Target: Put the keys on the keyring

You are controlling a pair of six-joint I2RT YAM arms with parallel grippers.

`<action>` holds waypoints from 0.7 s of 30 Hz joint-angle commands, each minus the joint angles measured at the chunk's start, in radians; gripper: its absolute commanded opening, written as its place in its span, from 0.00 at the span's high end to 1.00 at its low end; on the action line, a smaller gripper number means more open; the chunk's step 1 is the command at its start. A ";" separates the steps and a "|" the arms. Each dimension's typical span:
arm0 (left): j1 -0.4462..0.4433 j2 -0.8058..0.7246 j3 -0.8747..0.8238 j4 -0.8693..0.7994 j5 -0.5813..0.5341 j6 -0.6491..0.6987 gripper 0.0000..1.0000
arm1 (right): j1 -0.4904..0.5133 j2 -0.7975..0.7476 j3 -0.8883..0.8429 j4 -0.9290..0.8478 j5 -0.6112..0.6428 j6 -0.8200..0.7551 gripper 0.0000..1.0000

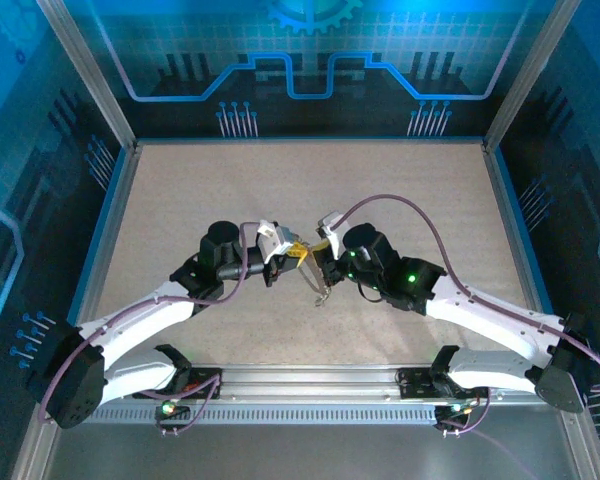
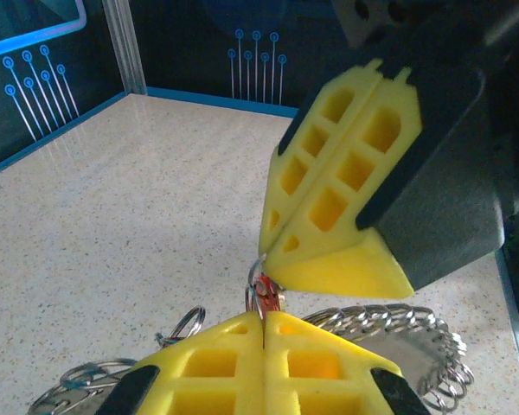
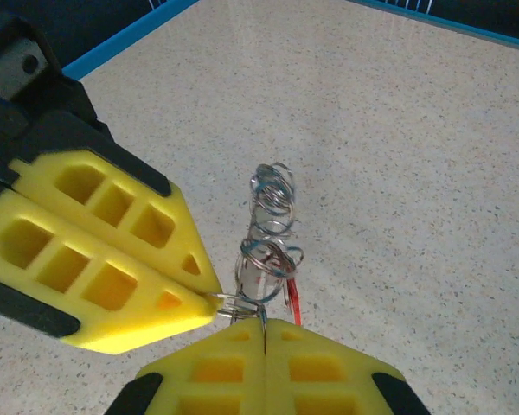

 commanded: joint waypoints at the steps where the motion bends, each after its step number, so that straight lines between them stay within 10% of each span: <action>1: -0.014 -0.013 0.029 0.067 0.037 -0.016 1.00 | 0.014 -0.019 -0.012 -0.003 0.056 0.046 1.00; 10: -0.013 0.000 -0.017 0.185 0.057 -0.036 1.00 | -0.024 -0.025 -0.072 0.013 -0.071 0.124 1.00; 21: -0.014 0.006 -0.031 0.251 0.080 -0.023 1.00 | -0.164 -0.163 -0.100 -0.041 -0.306 0.003 0.76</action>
